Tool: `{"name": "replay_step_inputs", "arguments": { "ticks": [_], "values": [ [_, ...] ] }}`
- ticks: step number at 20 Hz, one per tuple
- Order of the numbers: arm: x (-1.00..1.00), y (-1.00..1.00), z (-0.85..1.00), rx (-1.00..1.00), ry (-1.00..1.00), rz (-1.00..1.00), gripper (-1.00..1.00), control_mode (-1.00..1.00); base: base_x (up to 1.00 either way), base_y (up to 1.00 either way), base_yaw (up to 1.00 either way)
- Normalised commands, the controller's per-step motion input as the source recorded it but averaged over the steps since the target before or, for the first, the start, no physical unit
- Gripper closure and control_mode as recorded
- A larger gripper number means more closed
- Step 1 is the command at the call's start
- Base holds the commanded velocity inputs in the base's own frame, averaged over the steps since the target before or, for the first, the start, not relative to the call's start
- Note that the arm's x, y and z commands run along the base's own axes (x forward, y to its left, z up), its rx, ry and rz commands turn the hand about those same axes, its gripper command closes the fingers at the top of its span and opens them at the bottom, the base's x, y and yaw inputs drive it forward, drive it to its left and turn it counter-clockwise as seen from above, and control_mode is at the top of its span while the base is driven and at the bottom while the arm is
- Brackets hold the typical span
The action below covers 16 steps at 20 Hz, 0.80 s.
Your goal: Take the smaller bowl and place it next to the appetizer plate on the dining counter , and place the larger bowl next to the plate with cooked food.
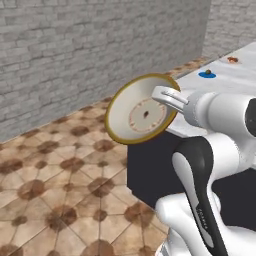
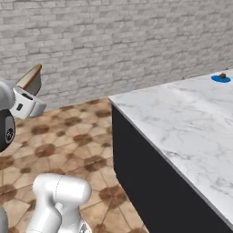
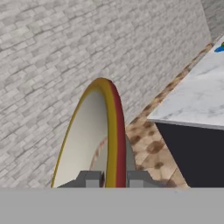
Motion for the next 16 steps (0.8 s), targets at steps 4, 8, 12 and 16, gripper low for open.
{"name": "replay_step_inputs", "arguments": {
  "ticks": [4,8,12,16],
  "values": [
    [0.00,0.00,0.00,0.00,0.00,0.00,1.00,1.00,1.00,0.31,-0.03],
    [0.00,0.00,0.00,0.00,0.00,0.00,1.00,1.00,1.00,0.56,-0.10],
    [0.00,0.00,0.00,0.00,0.00,0.00,1.00,1.00,1.00,0.65,-0.22],
    [0.00,0.00,0.00,0.00,0.00,0.00,1.00,1.00,0.99,0.55,-0.42]
  ]
}}
